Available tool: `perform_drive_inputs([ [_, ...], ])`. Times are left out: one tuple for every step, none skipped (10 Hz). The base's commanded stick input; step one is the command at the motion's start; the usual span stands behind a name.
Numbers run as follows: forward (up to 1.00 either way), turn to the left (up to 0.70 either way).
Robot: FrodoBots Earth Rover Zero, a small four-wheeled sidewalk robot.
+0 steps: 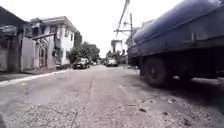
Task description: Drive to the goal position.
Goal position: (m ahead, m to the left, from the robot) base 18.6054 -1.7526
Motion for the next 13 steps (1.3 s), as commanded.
perform_drive_inputs([
  [1.00, 0.00],
  [1.00, 0.10],
  [1.00, 0.27],
  [1.00, 0.17],
  [1.00, 0.00],
  [1.00, 0.07],
  [1.00, 0.10],
  [1.00, 0.00],
  [1.00, 0.00],
  [1.00, 0.00],
  [1.00, 0.00],
  [1.00, 0.12],
  [1.00, 0.17],
])
